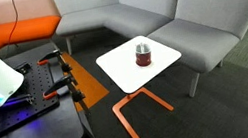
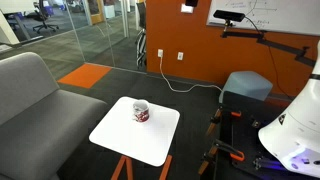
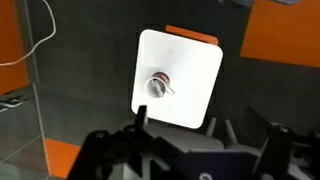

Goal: Move the mug to the left

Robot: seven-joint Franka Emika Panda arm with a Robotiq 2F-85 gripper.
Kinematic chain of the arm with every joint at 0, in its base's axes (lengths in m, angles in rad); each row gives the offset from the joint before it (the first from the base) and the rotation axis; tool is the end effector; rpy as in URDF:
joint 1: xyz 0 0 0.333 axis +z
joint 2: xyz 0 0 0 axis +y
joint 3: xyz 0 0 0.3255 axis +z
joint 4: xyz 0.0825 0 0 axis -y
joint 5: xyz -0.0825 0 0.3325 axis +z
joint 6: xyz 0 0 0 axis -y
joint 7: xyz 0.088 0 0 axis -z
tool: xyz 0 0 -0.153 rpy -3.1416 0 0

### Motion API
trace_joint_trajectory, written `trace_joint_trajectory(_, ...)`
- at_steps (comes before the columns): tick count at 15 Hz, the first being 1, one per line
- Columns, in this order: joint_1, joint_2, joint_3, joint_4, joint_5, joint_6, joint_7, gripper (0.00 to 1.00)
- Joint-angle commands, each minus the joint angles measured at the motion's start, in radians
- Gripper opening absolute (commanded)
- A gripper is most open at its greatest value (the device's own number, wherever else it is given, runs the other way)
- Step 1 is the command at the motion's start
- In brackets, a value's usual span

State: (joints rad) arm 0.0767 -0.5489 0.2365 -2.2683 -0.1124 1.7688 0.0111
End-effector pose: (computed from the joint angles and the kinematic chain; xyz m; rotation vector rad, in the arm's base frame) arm 0.3238 0.1032 0.5345 2.8836 0.4223 0.1010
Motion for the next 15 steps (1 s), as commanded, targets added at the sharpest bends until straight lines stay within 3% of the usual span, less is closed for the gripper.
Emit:
trace_joint_trajectory(1, 0.031, 0.005, -0.024, 0.003, -0.014, -0.004, 0.013, 1.00)
trace_joint_trajectory(5, 0.031, 0.005, -0.024, 0.003, -0.014, -0.004, 0.013, 1.00)
trace_joint_trajectory(7, 0.024, 0.020, -0.044, -0.026, -0.004, 0.057, 0.012, 1.00)
trace_joint_trajectory(11, -0.016, 0.122, -0.124, -0.151, 0.000, 0.370, 0.012, 1.00)
trace_joint_trajectory(15, -0.083, 0.372, -0.198, -0.187, 0.005, 0.599, 0.021, 1.00)
